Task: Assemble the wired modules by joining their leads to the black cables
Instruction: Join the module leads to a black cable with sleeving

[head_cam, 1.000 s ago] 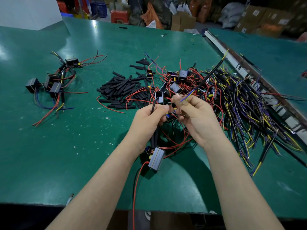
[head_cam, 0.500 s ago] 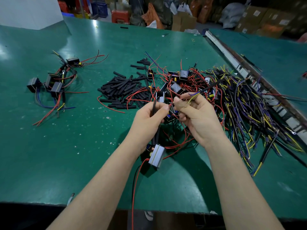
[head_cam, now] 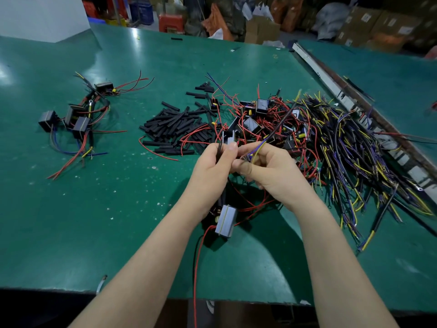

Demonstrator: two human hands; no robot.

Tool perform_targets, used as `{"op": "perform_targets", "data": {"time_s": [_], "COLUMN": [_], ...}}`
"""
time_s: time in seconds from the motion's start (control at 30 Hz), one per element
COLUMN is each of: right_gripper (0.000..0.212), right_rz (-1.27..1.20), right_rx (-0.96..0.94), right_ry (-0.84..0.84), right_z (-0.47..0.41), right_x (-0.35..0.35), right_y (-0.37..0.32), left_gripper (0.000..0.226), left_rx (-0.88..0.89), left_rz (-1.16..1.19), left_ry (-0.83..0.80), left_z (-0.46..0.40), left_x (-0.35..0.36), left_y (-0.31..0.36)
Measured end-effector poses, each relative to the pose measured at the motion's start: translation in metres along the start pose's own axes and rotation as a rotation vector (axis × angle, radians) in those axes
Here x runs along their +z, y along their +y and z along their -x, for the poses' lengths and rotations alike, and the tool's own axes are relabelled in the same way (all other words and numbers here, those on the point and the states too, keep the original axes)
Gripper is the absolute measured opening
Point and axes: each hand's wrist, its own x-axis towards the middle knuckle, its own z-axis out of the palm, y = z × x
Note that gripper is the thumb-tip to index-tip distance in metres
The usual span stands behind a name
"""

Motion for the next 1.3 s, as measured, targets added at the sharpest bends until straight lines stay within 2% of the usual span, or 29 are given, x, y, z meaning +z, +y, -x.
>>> {"op": "perform_targets", "data": {"time_s": [0.1,0.2,0.37,0.6,0.7,0.83,1.03,1.13,1.23,1.3], "right_gripper": [0.027,0.034,0.046,0.032,0.017,0.010,0.023,0.029,0.030,0.026], "right_rz": [0.011,0.023,0.048,-0.107,-0.180,-0.128,-0.123,-0.114,-0.058,-0.038], "right_rx": [0.001,0.004,-0.057,-0.094,-0.059,-0.049,0.028,0.019,-0.002,-0.008], "right_ry": [-0.001,-0.027,-0.066,-0.093,-0.040,0.042,0.089,0.114,0.123,0.129], "right_z": [0.000,-0.001,0.000,0.003,0.003,0.003,0.002,0.001,0.001,0.002], "right_x": [-0.002,-0.001,-0.004,-0.012,-0.010,-0.001,-0.005,-0.010,-0.012,-0.012], "right_y": [0.000,0.001,0.001,-0.004,-0.005,-0.008,-0.008,-0.008,-0.009,-0.009], "left_gripper": [0.019,0.022,0.027,0.026,0.024,0.017,0.012,0.020,0.010,0.011], "left_rx": [-0.017,-0.020,0.010,-0.009,0.058,0.113,0.068,0.049,0.005,-0.006], "left_rz": [0.128,0.108,0.139,0.188,0.131,0.101,0.035,0.057,0.121,0.150], "left_ry": [-0.066,-0.151,-0.120,-0.070,-0.097,-0.085,-0.007,0.018,0.073,0.092], "left_z": [0.003,0.006,0.005,0.002,0.005,0.006,0.002,-0.001,-0.004,-0.005], "left_x": [-0.002,-0.001,-0.002,-0.005,-0.004,-0.004,-0.005,-0.005,-0.007,-0.008], "left_y": [0.006,0.007,0.006,0.007,0.005,0.004,0.001,0.000,0.002,0.003]}}
